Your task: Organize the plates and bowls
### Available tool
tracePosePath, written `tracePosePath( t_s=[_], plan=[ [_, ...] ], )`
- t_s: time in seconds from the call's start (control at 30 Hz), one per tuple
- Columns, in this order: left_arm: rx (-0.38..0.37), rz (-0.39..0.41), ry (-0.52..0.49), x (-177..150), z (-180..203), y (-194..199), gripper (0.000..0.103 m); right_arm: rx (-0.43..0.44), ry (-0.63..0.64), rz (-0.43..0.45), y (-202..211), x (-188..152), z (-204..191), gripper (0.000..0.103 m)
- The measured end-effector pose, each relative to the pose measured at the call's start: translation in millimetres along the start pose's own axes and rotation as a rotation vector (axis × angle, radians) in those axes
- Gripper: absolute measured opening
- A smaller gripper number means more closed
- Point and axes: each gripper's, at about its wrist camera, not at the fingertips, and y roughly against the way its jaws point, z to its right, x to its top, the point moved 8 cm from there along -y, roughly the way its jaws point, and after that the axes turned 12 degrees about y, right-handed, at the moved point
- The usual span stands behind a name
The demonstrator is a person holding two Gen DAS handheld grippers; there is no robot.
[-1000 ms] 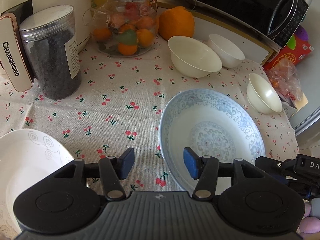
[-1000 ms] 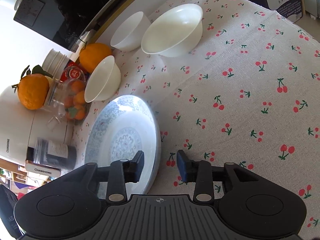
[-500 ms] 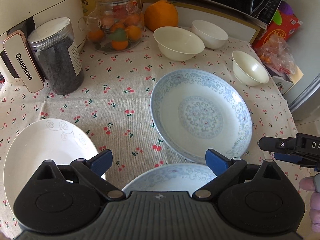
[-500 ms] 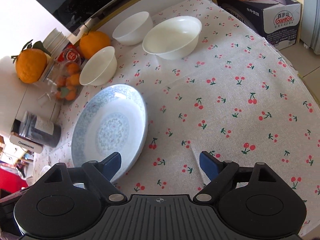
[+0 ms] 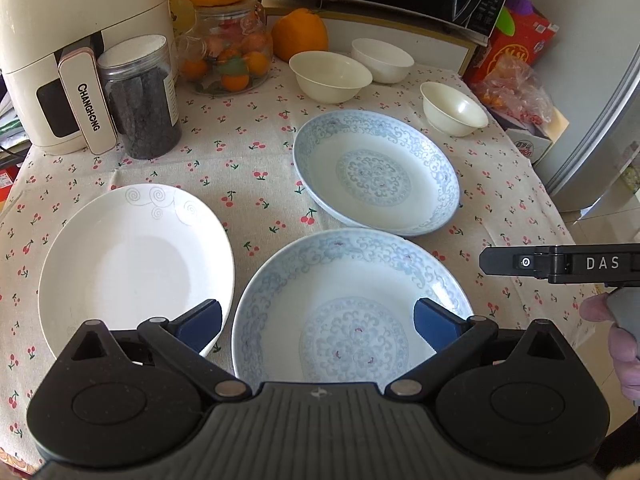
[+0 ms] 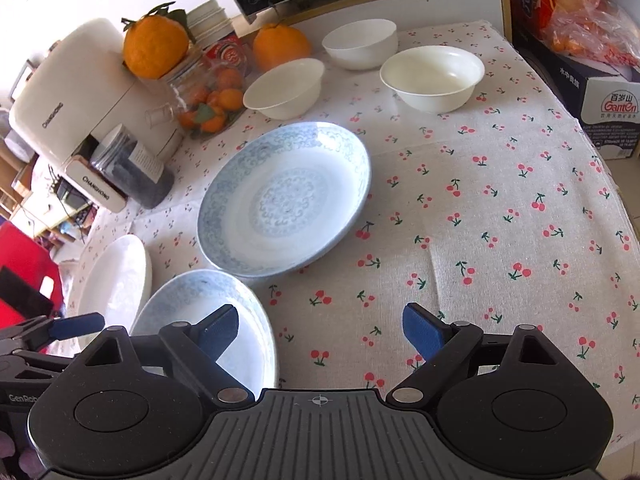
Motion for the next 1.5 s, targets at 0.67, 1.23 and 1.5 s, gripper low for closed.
tracePosePath(
  t_s=[0.67, 1.23, 1.5],
  plan=[
    [-0.183, -0.084, 0.079, -33, -13, 2, 0.090, 0.052, 0.057, 0.031, -1, -18, -13, 0.096],
    [-0.225, -0.128, 0.205, -29, -30, 6, 0.065, 0.137, 0.051, -0.009, -16, -25, -33, 0.096],
    [-0.187, -0.094, 0.220, -23, -43, 19, 0.069, 0.153, 0.052, -0.014, -17, -26, -38, 0.096]
  ],
)
